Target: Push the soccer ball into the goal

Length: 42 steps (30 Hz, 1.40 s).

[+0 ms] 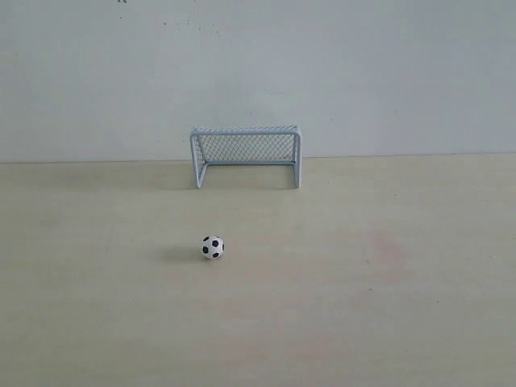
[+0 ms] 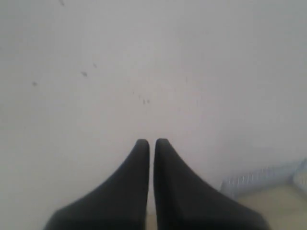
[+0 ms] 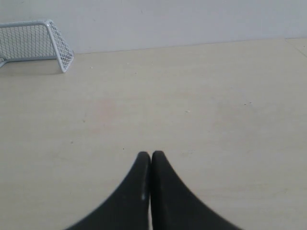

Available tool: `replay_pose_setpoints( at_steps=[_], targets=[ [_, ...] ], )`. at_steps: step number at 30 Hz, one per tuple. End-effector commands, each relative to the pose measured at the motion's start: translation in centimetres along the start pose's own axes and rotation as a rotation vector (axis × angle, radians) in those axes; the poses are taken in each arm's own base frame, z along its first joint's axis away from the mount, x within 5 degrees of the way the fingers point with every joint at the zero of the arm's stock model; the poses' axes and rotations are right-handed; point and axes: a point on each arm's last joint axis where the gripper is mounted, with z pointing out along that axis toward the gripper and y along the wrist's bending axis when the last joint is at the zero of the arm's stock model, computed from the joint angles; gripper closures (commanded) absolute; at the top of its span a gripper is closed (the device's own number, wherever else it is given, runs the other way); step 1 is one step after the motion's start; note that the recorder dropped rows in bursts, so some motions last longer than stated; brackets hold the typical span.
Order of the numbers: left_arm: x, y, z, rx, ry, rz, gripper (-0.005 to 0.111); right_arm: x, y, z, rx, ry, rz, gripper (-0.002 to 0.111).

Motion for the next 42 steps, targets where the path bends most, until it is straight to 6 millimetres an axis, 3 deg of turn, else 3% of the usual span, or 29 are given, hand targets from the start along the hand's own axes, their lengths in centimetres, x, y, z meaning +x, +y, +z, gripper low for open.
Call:
replay_pose_setpoints(
  at_steps=[1,8,12,15,19,24,29,35,42],
  targets=[
    [2.6,-0.2,4.9,0.064,0.315,0.213,0.102,-0.1,0.0,0.0,-0.001,-0.011,-0.001,0.108],
    [7.4,-2.7,10.2,0.294,0.589,0.210,0.102,-0.1,0.0,0.0,-0.001,-0.011,-0.001,0.108],
    [10.6,-5.3,11.8,0.529,0.709,0.341,0.102,-0.1,0.0,0.0,-0.001,-0.011,-0.001,0.108],
    [12.0,-7.4,12.0,0.732,0.704,0.513,0.102,-0.1,0.0,0.0,-0.001,-0.011,-0.001,0.108],
    [13.3,-9.9,12.3,0.915,0.653,0.697,0.102,-0.1,0.0,0.0,-0.001,-0.011,-0.001,0.108],
    [15.0,-11.8,13.5,0.978,0.660,0.845,0.102,-0.1,0.0,0.0,-0.001,-0.011,-0.001,0.108],
    [15.0,-14.4,15.0,0.999,0.610,1.023,0.102,-0.1,0.0,0.0,-0.001,-0.011,-0.001,0.108],
    [15.2,-17.9,15.7,1.058,0.567,1.076,0.102,-0.1,0.0,0.0,-0.001,-0.011,-0.001,0.108],
    [17.5,-18.6,15.8,1.138,0.643,1.136,0.102,-0.1,0.0,0.0,-0.001,-0.011,-0.001,0.108]
  ],
)
